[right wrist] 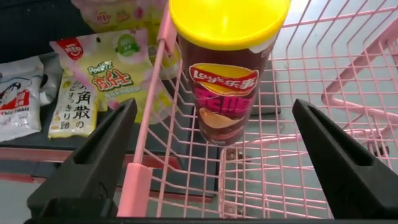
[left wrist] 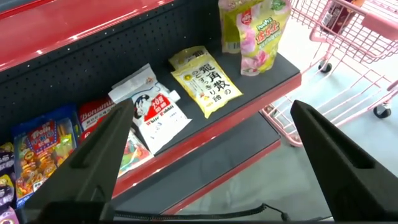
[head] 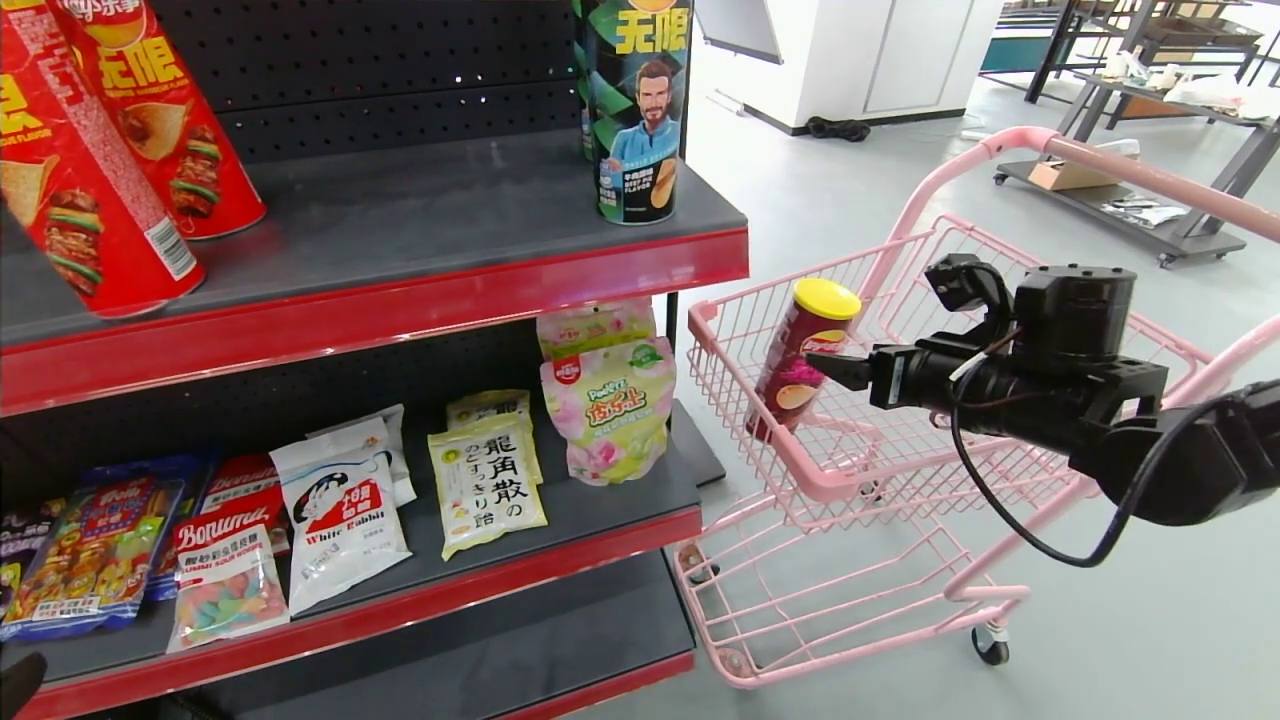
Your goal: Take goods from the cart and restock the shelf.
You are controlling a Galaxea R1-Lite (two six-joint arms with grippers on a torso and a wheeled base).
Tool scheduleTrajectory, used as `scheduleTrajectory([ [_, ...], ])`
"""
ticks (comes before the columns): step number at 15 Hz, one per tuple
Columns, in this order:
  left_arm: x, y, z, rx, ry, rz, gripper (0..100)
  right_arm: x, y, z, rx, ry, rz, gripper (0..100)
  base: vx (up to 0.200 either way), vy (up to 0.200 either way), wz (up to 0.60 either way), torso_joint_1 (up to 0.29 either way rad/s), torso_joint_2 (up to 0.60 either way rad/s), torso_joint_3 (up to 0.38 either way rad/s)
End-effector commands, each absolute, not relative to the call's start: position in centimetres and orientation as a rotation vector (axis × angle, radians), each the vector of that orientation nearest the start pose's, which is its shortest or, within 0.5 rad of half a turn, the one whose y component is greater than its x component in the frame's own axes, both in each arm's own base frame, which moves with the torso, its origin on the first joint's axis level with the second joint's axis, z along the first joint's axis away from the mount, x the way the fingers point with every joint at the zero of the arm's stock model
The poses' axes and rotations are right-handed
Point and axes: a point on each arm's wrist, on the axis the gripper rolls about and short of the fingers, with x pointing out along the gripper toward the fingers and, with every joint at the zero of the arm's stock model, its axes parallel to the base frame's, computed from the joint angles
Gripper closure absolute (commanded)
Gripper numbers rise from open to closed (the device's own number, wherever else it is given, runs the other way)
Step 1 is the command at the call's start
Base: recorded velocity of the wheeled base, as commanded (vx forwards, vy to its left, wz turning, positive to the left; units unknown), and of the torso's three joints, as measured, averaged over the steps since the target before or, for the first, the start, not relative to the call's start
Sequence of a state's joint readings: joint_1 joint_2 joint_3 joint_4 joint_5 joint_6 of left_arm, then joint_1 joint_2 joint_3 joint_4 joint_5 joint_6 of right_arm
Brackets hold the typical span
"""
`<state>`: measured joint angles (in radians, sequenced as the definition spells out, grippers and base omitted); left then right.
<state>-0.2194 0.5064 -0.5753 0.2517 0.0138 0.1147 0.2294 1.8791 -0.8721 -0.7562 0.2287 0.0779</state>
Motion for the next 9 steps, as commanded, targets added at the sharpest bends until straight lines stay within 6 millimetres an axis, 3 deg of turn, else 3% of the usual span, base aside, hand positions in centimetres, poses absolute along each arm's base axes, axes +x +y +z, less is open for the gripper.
scheduleTrajectory([
  [1,0.8,-0.1,21.5,0.136,0.17,-0.214,0,34.8,8.8,14.6,0.075,0.281,0.449,0,0.0,0.0,0.0,0.0,0.0,0.0],
  [9,1.0,-0.2,21.5,0.139,0.181,-0.207,0,38.0,10.2,12.4,0.094,0.307,0.456,0,0.0,0.0,0.0,0.0,0.0,0.0],
])
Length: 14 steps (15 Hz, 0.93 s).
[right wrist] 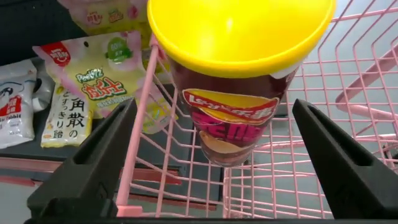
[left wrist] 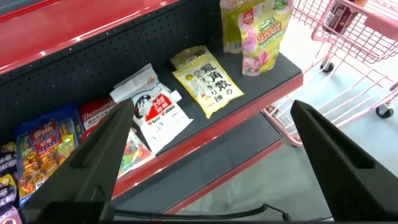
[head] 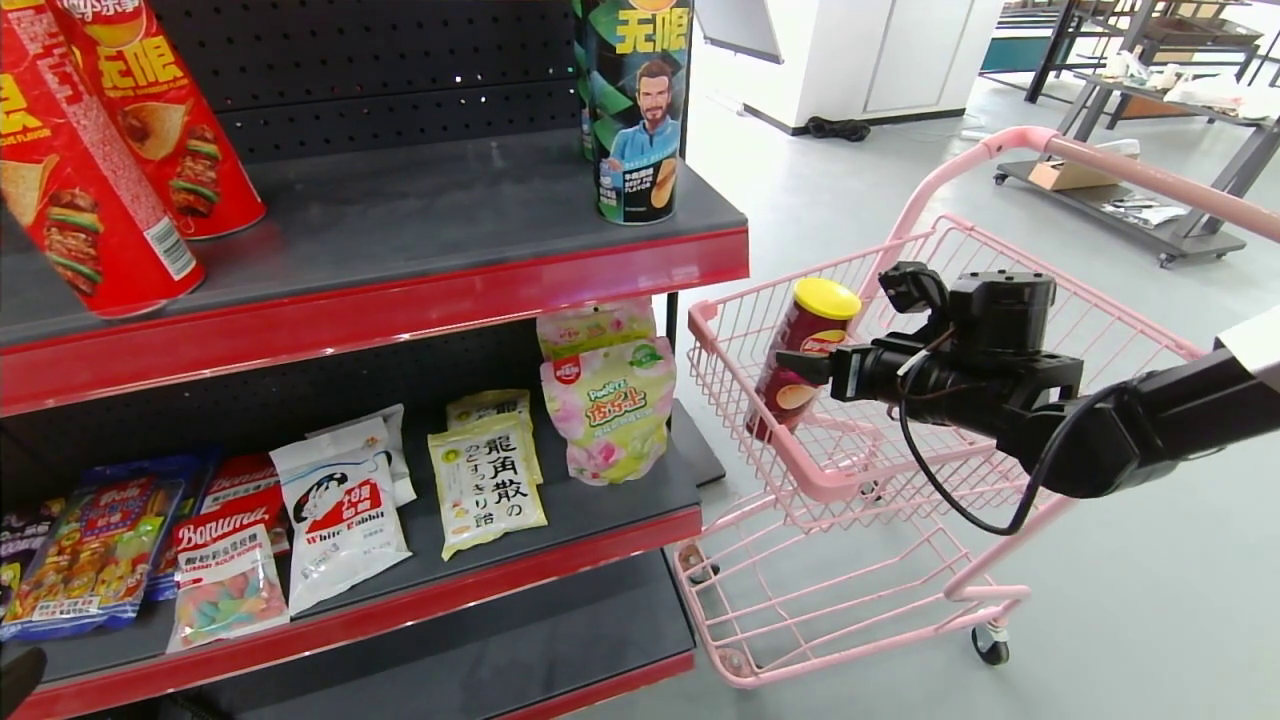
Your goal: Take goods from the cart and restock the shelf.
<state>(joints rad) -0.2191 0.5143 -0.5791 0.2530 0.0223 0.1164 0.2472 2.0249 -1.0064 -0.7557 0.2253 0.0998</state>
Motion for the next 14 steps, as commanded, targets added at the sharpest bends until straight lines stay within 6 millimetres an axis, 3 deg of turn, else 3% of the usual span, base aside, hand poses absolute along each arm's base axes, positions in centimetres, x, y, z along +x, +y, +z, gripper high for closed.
scheduleTrajectory([
  [1,1.1,-0.2,21.5,0.141,0.188,-0.201,0,38.5,10.2,12.1,0.097,0.307,0.454,0,0.0,0.0,0.0,0.0,0.0,0.0],
  [10,1.7,-0.3,21.4,0.144,0.211,-0.201,0,42.2,11.2,10.8,0.14,0.284,0.445,0,0.0,0.0,0.0,0.0,0.0,0.0],
  [11,1.7,-0.3,21.4,0.144,0.213,-0.201,0,42.5,11.3,10.5,0.14,0.285,0.432,100,0.0,0.0,0.0,0.0,0.0,0.0],
  [14,1.6,-0.3,21.5,0.144,0.21,-0.201,0,42.5,11.2,10.5,0.14,0.285,0.427,100,0.0,0.0,0.0,0.0,0.0,0.0],
])
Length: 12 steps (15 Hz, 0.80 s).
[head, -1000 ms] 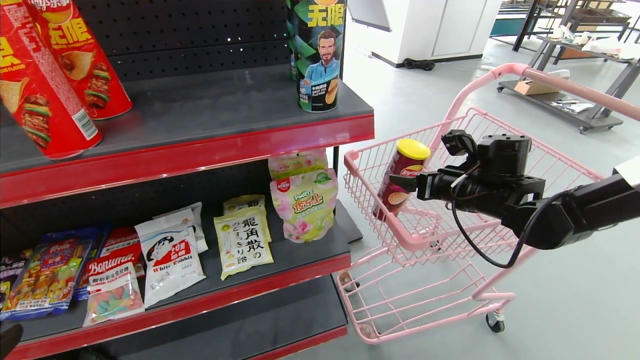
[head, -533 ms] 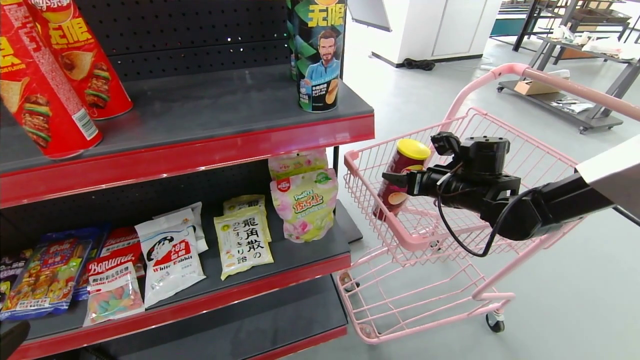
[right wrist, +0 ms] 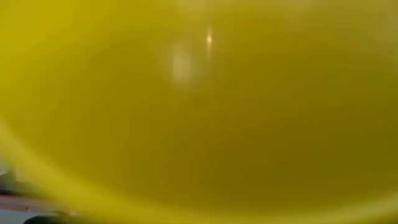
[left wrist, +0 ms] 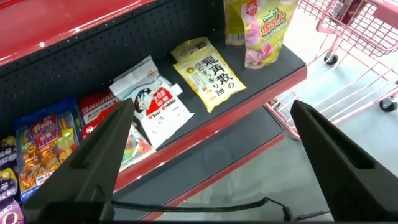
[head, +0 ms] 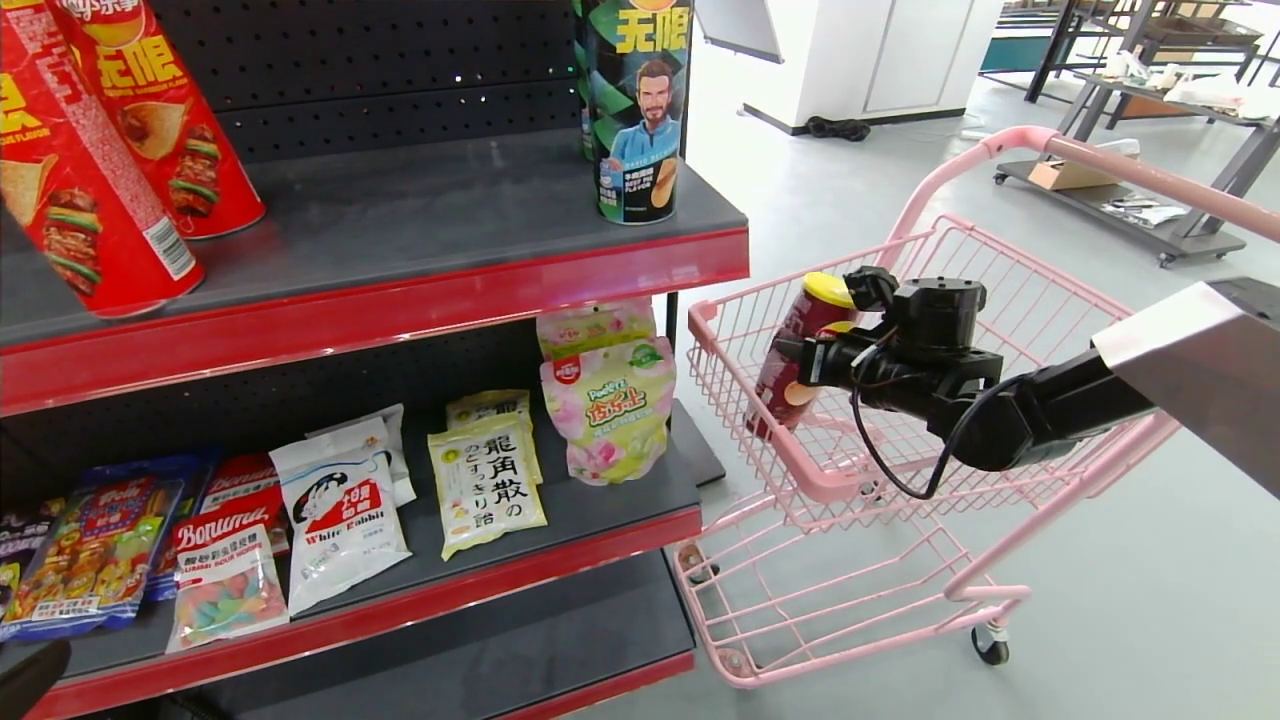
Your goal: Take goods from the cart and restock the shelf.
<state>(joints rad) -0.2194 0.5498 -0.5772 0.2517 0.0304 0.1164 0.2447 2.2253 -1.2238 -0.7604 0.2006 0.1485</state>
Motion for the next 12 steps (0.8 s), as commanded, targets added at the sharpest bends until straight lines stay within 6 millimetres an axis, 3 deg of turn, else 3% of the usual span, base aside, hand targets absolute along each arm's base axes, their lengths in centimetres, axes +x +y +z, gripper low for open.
scheduleTrajectory([
  [1,1.6,-0.3,21.5,0.144,0.208,-0.199,0,42.5,11.1,10.8,0.14,0.276,0.421,100,0.0,0.0,0.0,0.0,0.0,0.0],
  [3,1.6,-0.3,21.5,0.142,0.207,-0.199,0,41.5,10.7,12.7,0.137,0.243,0.398,100,0.0,0.0,0.0,0.0,0.0,0.0],
  [7,1.3,-0.2,21.8,0.14,0.187,-0.206,0,36.7,8.1,20.2,0.132,0.136,0.363,100,0.0,0.0,0.0,0.0,0.0,0.0],
  [8,1.2,-0.2,21.8,0.139,0.181,-0.205,0,34.0,6.3,23.8,0.112,0.101,0.331,100,0.0,0.0,0.0,0.0,0.0,0.0],
  [10,1.0,-0.2,21.7,0.139,0.178,-0.2,0,28.9,4.5,28.3,0.098,0.087,0.304,100,0.0,0.0,0.0,0.0,0.0,0.0],
  [11,0.9,-0.1,21.6,0.141,0.176,-0.201,0,25.3,4.0,29.9,0.098,0.115,0.304,100,0.0,0.0,0.0,0.0,0.0,0.0],
  [12,0.9,-0.1,21.6,0.141,0.176,-0.201,0,24.1,3.9,30.3,0.098,0.126,0.305,100,0.0,0.0,0.0,0.0,0.0,0.0],
])
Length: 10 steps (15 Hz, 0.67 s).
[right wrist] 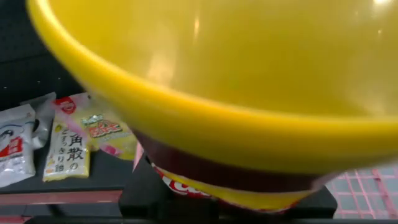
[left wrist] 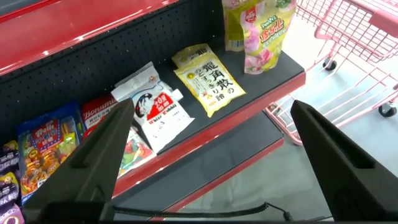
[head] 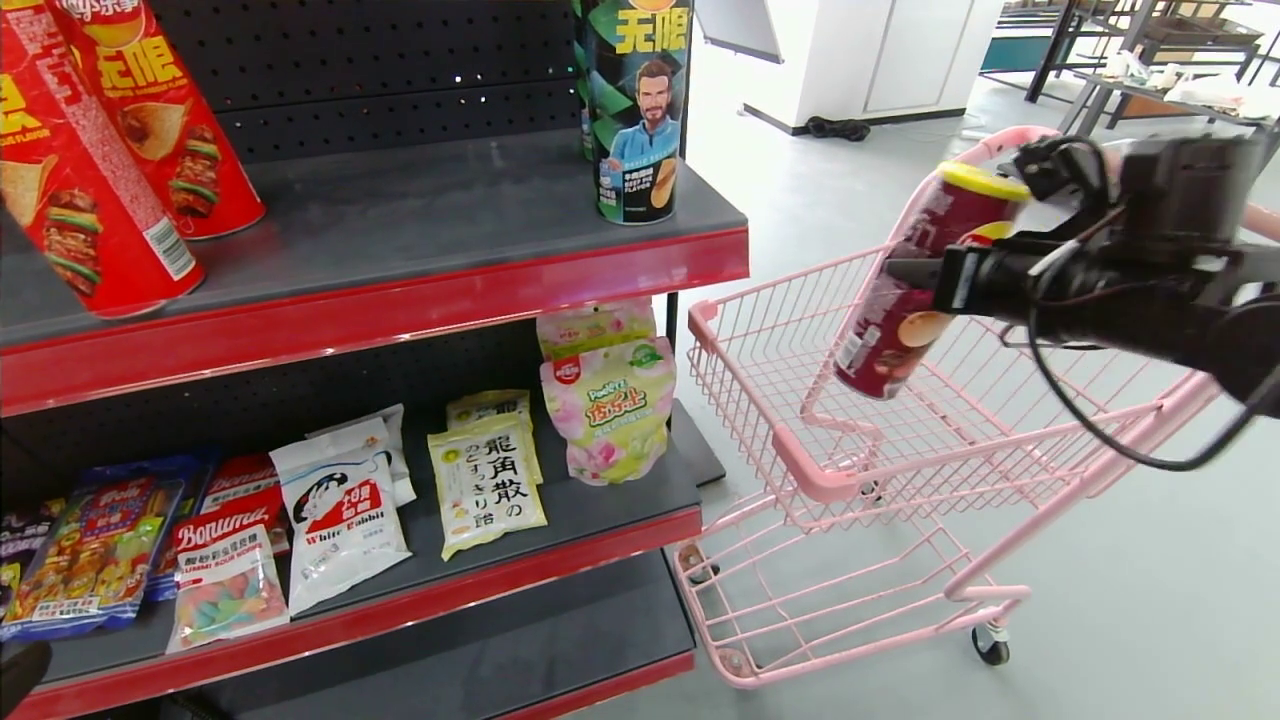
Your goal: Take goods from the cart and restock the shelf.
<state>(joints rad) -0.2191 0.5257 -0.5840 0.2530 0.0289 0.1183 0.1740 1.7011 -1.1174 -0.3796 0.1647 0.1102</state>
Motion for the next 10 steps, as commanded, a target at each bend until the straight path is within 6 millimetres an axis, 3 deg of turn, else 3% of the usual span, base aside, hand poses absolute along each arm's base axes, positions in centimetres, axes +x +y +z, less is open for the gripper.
scheduleTrajectory([
  [1,1.0,-0.1,21.6,0.141,0.178,-0.201,0,19.5,3.4,31.1,0.089,0.191,0.307,100,0.0,0.0,0.0,0.0,0.0,0.0],
  [2,0.9,-0.2,21.3,0.143,0.182,-0.204,0,14.7,2.7,31.3,0.038,0.26,0.283,100,0.0,0.0,0.0,0.0,0.0,0.0],
  [3,0.9,-0.1,21.2,0.142,0.179,-0.205,0,13.4,2.4,31.0,0.015,0.281,0.262,100,0.0,0.0,0.0,0.0,0.0,0.0],
  [4,0.5,-0.1,21.2,0.139,0.165,-0.209,0,9.9,1.9,29.5,-0.048,0.306,0.258,100,0.0,0.0,0.0,0.0,0.0,0.0],
  [5,0.5,-0.1,20.8,0.139,0.169,-0.219,0,8.1,1.8,28.3,-0.054,0.301,0.284,100,0.0,0.0,0.0,0.0,0.0,0.0],
  [7,0.7,-0.1,20.3,0.181,0.173,-0.234,0,6.0,1.5,26.5,-0.062,0.303,0.285,100,0.0,0.0,0.0,0.0,0.0,0.0],
  [10,0.7,-0.2,20.2,0.218,0.173,-0.239,0,5.2,1.2,25.3,-0.096,0.306,0.253,100,0.0,0.0,0.0,0.0,0.0,0.0],
])
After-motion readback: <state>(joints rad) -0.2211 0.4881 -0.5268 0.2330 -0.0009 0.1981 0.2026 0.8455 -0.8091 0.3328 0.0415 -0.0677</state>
